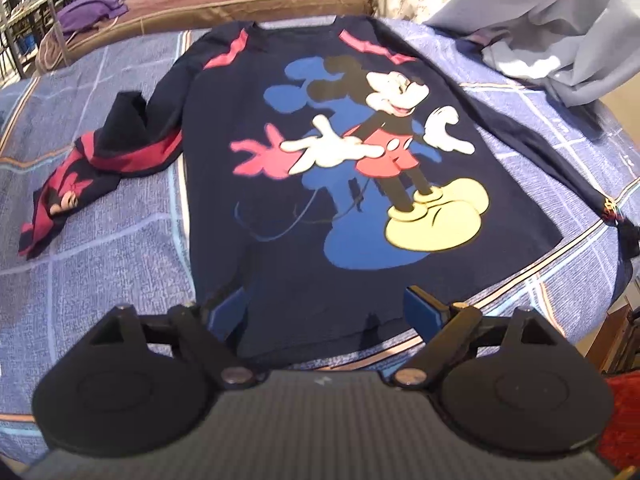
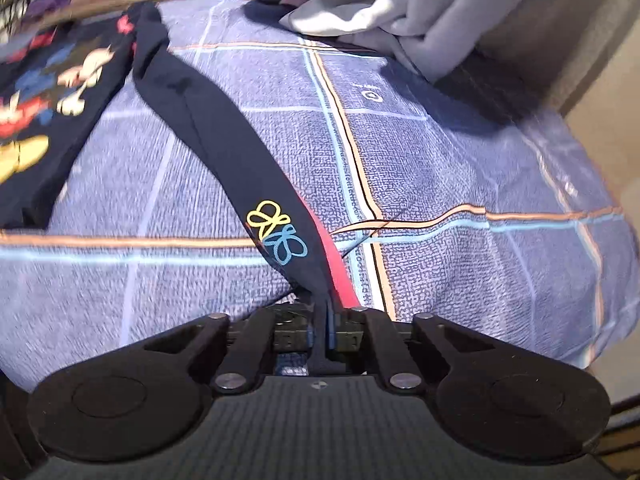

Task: Fold small clothes

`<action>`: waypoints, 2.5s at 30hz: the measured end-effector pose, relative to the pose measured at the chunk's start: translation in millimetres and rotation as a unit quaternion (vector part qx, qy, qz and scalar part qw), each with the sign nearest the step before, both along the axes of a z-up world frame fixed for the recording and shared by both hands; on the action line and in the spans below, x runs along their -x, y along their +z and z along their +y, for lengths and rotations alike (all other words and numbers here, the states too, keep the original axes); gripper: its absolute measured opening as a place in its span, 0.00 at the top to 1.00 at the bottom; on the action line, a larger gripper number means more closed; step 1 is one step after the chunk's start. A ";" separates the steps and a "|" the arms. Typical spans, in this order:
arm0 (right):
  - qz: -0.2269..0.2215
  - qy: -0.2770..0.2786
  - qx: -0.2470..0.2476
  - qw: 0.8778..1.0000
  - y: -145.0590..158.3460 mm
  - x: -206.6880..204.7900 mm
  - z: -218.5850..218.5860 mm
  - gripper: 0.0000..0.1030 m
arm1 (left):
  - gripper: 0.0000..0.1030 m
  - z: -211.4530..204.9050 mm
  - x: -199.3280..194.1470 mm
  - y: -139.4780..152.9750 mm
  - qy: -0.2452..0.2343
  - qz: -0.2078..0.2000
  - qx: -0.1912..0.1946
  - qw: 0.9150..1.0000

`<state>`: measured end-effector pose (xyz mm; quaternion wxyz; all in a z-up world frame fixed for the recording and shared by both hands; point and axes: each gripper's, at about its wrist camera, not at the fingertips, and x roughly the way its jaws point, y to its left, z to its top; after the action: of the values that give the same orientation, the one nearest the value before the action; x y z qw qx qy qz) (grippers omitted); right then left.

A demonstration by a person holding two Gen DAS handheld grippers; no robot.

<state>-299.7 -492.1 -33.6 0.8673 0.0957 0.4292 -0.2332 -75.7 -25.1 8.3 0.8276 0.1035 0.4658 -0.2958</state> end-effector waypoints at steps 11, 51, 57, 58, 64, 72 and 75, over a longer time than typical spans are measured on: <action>-0.171 -0.255 -0.299 0.903 -25.1 54.3 -134.6 0.65 | 0.13 -23.2 6.2 -9.0 -0.029 0.016 -0.014 0.999; 0.090 0.076 0.210 0.970 -41.2 3.2 -46.9 0.65 | 0.08 -40.0 4.8 -20.1 -0.045 0.023 -0.030 0.998; 0.053 0.011 0.126 0.991 -17.8 -2.2 -62.2 1.00 | 0.07 -36.6 4.0 -20.5 -0.040 0.022 -0.030 0.998; 0.015 -0.016 0.077 0.997 -3.3 2.6 -70.2 1.00 | 0.06 -35.2 3.7 -20.4 -0.039 0.022 -0.029 0.999; -0.214 -0.087 -0.234 0.944 75.4 41.5 -106.8 1.00 | 0.06 -27.7 -1.7 -22.9 -0.025 0.027 -0.023 0.999; -0.242 0.014 -0.496 0.834 86.0 -18.3 -26.5 1.00 | 0.06 -20.8 -6.5 -16.0 -0.018 0.015 -0.005 1.000; -0.222 0.083 -0.596 0.767 62.7 -84.6 32.3 1.00 | 0.06 -9.6 -13.1 -5.0 0.002 0.008 0.006 1.000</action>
<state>-215.1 -459.8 29.1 0.7229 0.6065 0.2839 0.1704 -62.6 -34.7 3.3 0.8252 0.0951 0.4703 -0.2982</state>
